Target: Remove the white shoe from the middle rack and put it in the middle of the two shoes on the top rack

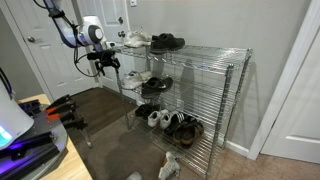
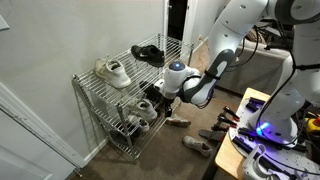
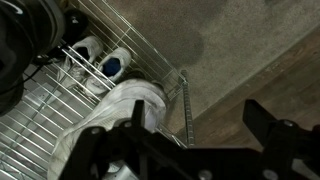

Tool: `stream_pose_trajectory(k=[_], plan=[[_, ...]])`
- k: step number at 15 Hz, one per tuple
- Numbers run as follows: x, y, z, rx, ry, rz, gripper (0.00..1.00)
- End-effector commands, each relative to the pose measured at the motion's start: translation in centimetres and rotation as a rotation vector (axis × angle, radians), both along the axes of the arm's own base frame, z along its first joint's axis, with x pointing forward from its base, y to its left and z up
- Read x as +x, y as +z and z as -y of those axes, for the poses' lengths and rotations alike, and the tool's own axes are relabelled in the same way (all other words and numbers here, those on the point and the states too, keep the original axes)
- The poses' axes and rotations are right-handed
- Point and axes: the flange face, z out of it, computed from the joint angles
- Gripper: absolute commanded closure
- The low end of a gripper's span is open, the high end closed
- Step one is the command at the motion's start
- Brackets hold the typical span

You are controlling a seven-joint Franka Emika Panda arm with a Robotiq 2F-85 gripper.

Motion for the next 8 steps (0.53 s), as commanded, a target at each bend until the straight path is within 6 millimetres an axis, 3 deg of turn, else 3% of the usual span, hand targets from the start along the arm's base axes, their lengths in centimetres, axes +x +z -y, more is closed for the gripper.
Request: stream_pose_trajectory(k=[1, 4, 8], plan=[[1.4, 0.5, -1.7, -0.069, 0.074, 0.024, 0.0], [2.3, 0.7, -3.0, -0.095, 0.142, 0.075, 0.0], [3.8, -0.7, -4.3, -0.122, 0.211, 0.104, 0.0]])
